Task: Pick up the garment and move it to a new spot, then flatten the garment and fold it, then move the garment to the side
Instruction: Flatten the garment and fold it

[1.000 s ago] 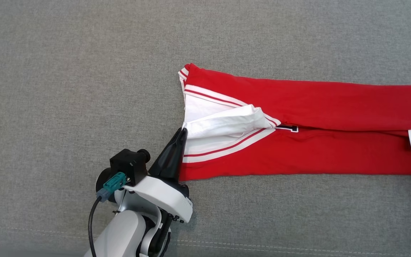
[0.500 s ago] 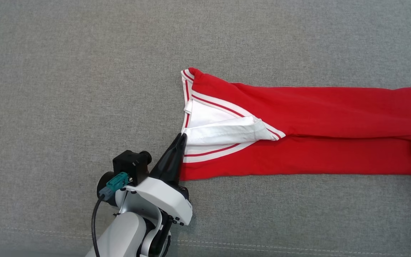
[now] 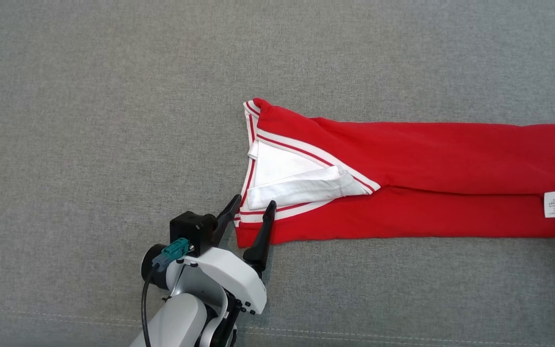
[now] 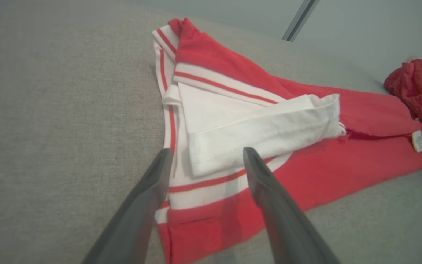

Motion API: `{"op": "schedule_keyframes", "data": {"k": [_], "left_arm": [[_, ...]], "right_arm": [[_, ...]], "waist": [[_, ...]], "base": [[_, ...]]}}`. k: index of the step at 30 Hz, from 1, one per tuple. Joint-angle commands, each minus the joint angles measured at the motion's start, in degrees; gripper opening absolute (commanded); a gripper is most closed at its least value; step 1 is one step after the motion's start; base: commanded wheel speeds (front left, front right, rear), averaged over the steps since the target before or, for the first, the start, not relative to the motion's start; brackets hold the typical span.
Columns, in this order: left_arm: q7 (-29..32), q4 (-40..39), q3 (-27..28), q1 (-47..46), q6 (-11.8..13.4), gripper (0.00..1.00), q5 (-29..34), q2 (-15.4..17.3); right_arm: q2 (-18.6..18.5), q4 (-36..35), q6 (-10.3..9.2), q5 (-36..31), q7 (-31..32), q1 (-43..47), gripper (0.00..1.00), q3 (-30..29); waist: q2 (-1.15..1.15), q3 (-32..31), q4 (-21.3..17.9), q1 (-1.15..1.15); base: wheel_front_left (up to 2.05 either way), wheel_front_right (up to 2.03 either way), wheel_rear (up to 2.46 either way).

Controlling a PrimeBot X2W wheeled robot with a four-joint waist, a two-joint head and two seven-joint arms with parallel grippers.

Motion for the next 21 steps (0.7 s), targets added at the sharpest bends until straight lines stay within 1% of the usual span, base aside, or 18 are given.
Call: {"op": "schedule_keyframes", "data": {"k": [1,3,4,6,11,15,17,18,21], "left_arm": [[-0.73,-1.17,1.80,-0.97,0.66,1.00,-0.14,0.61],[-1.63,-1.10,2.14,-0.64,1.11,1.00,0.11,0.92],[-2.91,-1.21,2.78,-0.20,1.71,1.00,0.28,1.24],[-6.24,-1.72,4.61,0.87,3.00,1.00,0.38,1.78],[-9.67,-2.55,7.11,2.12,4.32,1.00,0.81,2.25],[-10.98,-3.34,8.93,3.43,4.17,1.00,1.31,2.42],[-11.26,-3.46,9.56,4.22,3.88,1.00,1.95,2.58],[-11.39,-3.54,10.32,5.21,3.22,1.00,2.09,2.41],[-11.46,-4.07,11.44,6.66,2.26,1.00,3.18,2.26]], "right_arm": [[-2.25,-0.44,0.08,-1.09,-0.76,0.56,1.00,-0.52],[-2.04,-1.09,0.08,-2.32,-0.76,0.78,1.00,-2.12],[-1.69,-1.59,0.08,-4.57,-0.76,1.25,1.00,-4.13],[1.87,-3.74,0.08,-9.49,-0.76,2.72,1.00,-8.94],[8.38,-9.27,0.08,-16.48,-0.77,5.24,1.00,-14.27],[14.14,-13.71,0.08,-21.19,-0.77,7.61,1.00,-18.00],[16.51,-15.73,0.08,-23.03,-0.77,8.84,1.00,-18.48],[18.34,-17.12,0.08,-24.71,-0.77,10.09,1.00,-18.56],[20.89,-18.76,0.08,-26.16,-0.77,11.61,1.00,-18.87]], "waist": [[0.00,-0.84,-0.38,0.00],[0.00,-1.76,-0.72,0.00],[0.00,-2.86,-1.04,0.00],[0.00,-5.37,-1.76,0.00],[0.00,-8.65,-2.78,0.00],[0.00,-11.35,-3.47,0.00],[0.00,-12.70,-3.77,0.00],[0.00,-14.03,-4.04,0.00],[0.00,-15.82,-4.28,0.00]], "base": [[0.00,0.00,0.00],[0.00,0.00,0.00],[0.00,0.00,0.00],[0.00,0.00,0.00],[0.00,0.00,0.00],[0.00,0.00,0.00],[0.00,0.00,0.00],[0.00,0.00,0.00],[0.00,0.00,0.00]]}}
